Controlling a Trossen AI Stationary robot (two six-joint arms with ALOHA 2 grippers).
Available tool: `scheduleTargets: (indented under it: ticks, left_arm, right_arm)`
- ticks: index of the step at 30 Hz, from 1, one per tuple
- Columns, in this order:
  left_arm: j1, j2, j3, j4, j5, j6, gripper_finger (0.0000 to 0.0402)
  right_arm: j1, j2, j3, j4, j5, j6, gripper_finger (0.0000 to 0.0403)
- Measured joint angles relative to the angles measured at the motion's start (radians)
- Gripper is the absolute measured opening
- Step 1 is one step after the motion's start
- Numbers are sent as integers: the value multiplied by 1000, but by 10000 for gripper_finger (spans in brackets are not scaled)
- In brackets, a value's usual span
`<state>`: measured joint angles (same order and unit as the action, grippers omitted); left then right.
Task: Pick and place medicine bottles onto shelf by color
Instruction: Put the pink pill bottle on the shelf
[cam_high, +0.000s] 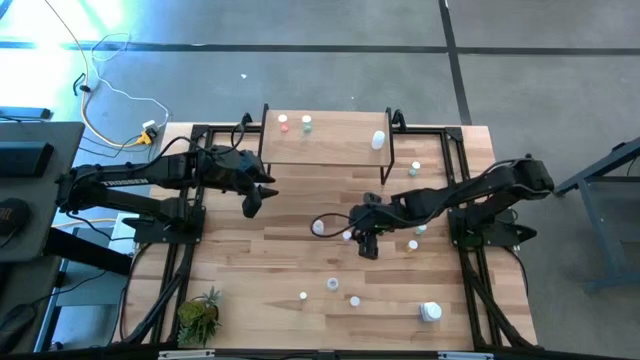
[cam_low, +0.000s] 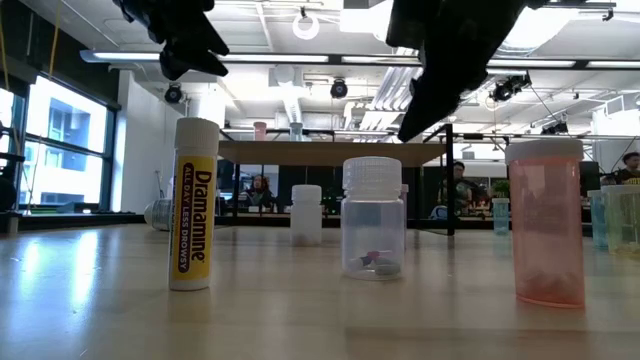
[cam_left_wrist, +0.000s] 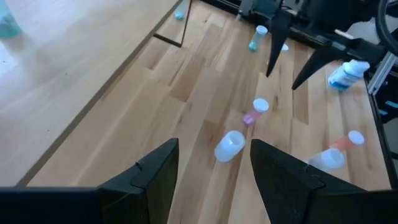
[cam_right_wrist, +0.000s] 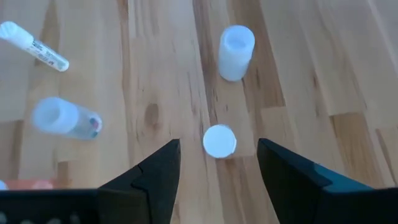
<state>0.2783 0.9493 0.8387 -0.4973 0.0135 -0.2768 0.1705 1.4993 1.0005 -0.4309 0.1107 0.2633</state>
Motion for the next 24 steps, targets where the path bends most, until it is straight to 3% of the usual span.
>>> scheduleTargets:
  ticks: [17,24]
  left_arm:
    - [0,0,0,0,-50,-1,191]
    - [0,1,0,0,-52,-10,191]
  right_arm:
    - [-14,14,-180,369,5,-8,204]
    - [-20,84,-186,398,8,-10,204]
